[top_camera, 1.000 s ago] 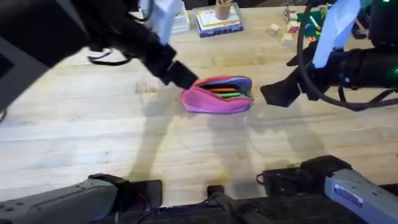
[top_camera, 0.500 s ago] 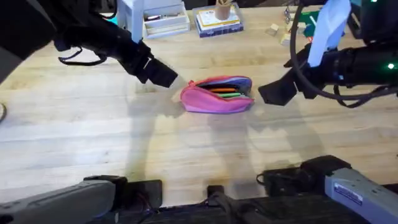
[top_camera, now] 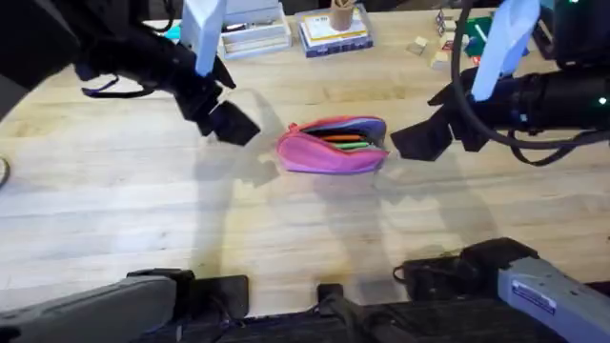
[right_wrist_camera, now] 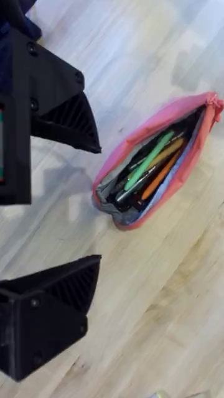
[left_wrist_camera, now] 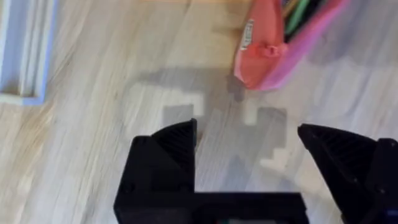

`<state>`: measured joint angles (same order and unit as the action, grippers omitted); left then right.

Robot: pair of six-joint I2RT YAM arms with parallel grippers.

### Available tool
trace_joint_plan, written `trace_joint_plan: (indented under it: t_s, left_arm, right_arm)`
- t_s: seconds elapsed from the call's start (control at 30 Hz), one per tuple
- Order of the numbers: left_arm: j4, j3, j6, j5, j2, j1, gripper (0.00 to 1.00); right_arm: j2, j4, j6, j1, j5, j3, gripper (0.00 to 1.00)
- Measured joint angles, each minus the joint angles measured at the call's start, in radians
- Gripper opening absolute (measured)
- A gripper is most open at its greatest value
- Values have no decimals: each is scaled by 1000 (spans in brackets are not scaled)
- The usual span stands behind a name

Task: Unzip the bag, pick up the pens from the table one at a time and place them inside, then zip the bag closed.

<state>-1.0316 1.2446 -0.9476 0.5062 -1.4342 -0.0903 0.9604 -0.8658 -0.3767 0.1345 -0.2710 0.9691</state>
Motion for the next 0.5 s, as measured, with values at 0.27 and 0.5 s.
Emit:
trace_joint_plan:
  t_s: [0.27,0.5]
  left_arm:
    - [-158,0,-361,134,-9,101,993]
    - [-241,0,-559,202,-85,169,993]
  right_arm:
    - [0,18,26,0,-52,0,998]
    - [7,136,192,1,-77,0,998]
